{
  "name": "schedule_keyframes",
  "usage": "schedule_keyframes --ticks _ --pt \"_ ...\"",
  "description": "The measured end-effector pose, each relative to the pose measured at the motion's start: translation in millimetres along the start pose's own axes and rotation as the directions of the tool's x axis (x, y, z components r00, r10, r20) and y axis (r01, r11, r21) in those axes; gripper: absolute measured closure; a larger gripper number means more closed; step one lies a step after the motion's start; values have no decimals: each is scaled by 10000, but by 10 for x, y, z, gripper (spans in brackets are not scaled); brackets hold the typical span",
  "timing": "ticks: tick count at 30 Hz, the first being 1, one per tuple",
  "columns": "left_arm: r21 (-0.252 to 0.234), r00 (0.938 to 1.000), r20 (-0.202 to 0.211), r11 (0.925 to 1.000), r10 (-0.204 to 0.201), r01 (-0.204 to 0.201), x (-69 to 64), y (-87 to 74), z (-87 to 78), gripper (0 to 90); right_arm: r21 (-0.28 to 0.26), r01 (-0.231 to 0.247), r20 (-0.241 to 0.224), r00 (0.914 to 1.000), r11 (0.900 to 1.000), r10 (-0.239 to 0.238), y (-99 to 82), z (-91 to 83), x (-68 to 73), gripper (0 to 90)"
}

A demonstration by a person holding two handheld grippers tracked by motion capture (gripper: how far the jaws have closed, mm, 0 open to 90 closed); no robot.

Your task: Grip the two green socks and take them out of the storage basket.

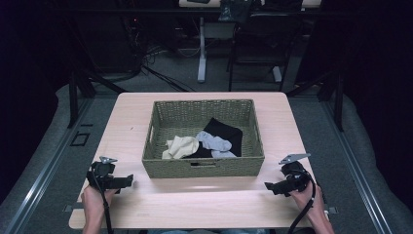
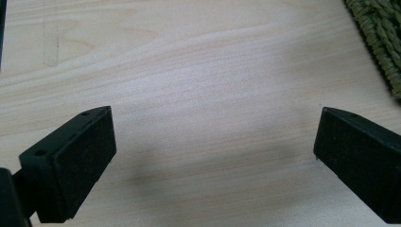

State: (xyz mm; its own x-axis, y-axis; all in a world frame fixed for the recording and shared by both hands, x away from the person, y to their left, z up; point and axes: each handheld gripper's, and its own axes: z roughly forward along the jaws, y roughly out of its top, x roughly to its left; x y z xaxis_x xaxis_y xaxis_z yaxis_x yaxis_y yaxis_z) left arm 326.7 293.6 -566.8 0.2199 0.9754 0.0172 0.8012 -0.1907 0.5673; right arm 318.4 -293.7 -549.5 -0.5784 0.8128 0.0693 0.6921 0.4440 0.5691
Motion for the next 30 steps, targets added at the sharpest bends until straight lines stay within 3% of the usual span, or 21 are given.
schedule_keyframes --ticks 9,20,30 --pt "-85 9999 82 9999 77 -76 -6 13 20 0 -116 29 115 9999 9999 -28 9 -8 -3 39" --pt "-139 9997 143 9997 194 -192 -8 67 97 0 -336 -254 86 9996 9991 257 5 -30 -50 37" --pt "-310 9997 120 9993 200 -196 8 46 53 0 -522 -278 127 9995 9983 285 -9 -67 -36 36"
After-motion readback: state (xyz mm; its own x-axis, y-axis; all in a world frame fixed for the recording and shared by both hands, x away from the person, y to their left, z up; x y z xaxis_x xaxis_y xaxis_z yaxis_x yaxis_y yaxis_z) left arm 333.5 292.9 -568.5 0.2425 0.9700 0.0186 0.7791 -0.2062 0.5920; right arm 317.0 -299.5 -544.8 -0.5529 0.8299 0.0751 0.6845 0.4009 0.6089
